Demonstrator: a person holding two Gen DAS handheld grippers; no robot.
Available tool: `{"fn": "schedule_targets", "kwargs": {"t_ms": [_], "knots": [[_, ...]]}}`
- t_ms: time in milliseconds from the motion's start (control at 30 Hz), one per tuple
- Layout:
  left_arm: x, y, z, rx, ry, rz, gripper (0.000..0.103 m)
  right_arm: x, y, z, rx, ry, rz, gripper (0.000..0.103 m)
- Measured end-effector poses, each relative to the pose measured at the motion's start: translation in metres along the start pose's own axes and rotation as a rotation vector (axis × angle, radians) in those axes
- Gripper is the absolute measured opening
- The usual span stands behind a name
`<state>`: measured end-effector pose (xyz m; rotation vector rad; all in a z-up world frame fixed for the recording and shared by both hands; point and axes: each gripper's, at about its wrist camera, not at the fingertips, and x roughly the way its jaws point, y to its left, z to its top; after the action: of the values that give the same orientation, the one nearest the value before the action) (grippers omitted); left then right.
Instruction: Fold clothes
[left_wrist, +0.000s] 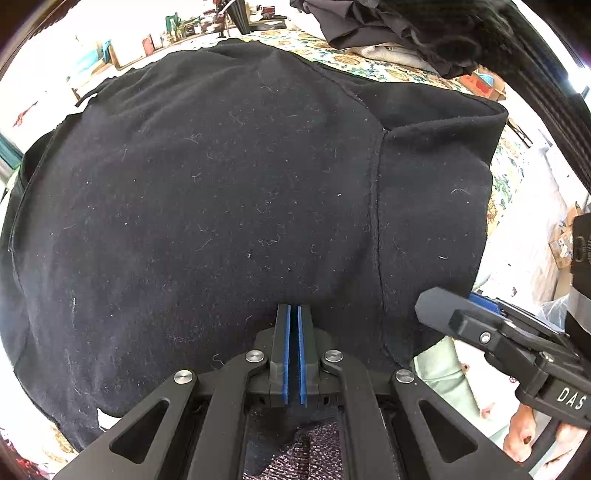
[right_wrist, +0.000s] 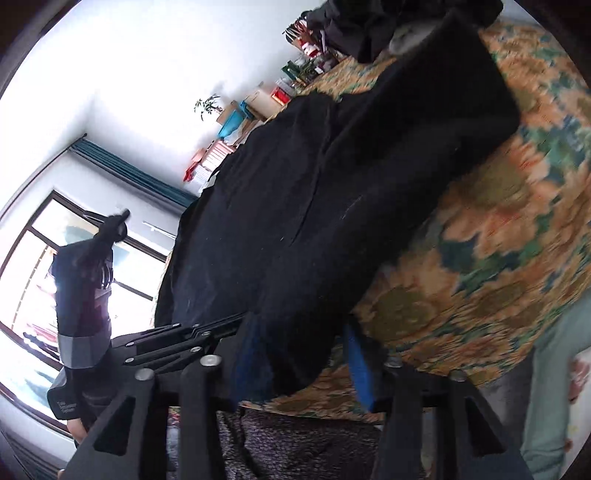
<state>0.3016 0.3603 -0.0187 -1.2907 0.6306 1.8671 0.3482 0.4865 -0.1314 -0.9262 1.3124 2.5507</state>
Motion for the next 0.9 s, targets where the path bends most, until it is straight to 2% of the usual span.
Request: {"fn": "schedule_targets", "kwargs": {"t_ms": [33,167,300,400,467,500,567,633,700,767,800,833,900], "knots": [[0.0,0.001,0.0,0.002,-0.001,-0.002,0.004,-0.003,0.002,-0.001,-0.03,-0.015,0.007,0.008],[-0.001,0.004,0.001,-0.005,-0.004,-0.018,0.004,-0.025,-0.001,-0.005,-0.051,-0.052,-0.007,0.006],[0.001,0.018,-0.005,-0.017,-0.008,-0.026,0.004,-0.04,-0.008,-0.013,-0.016,-0.063,-0.027,0.006],[0.003,0.011,-0.003,-0.022,-0.008,-0.03,0.004,-0.06,-0.024,-0.014,0.033,-0.114,-0.064,0.013],[0.003,0.009,-0.001,-0.021,-0.005,-0.028,0.003,-0.065,-0.032,-0.008,0.054,-0.134,-0.048,0.031],[0.002,0.01,-0.001,-0.02,-0.003,-0.025,0.004,-0.067,-0.035,-0.004,0.062,-0.142,-0.034,0.044],[0.011,0.002,-0.006,-0.02,-0.001,-0.024,0.004,-0.07,-0.041,0.003,0.079,-0.157,-0.005,0.047],[0.009,-0.008,0.002,-0.021,-0.001,-0.024,0.004,-0.061,-0.043,0.01,0.084,-0.14,0.009,0.055],[0.009,-0.01,0.005,-0.02,0.0,-0.024,0.003,-0.048,-0.043,0.015,0.094,-0.109,0.002,0.056],[0.009,-0.012,0.006,-0.018,-0.002,-0.021,0.004,-0.04,-0.043,0.016,0.1,-0.11,0.034,0.057],[0.008,-0.013,0.006,-0.016,-0.003,-0.018,0.004,-0.038,-0.042,0.016,0.099,-0.115,0.05,0.049],[0.009,-0.013,0.006,-0.013,-0.004,-0.014,0.004,-0.038,-0.039,0.018,0.085,-0.125,0.05,0.027],[0.01,-0.014,0.005,-0.002,-0.006,-0.005,0.004,-0.042,-0.033,0.022,0.043,-0.143,0.016,0.008]]}}
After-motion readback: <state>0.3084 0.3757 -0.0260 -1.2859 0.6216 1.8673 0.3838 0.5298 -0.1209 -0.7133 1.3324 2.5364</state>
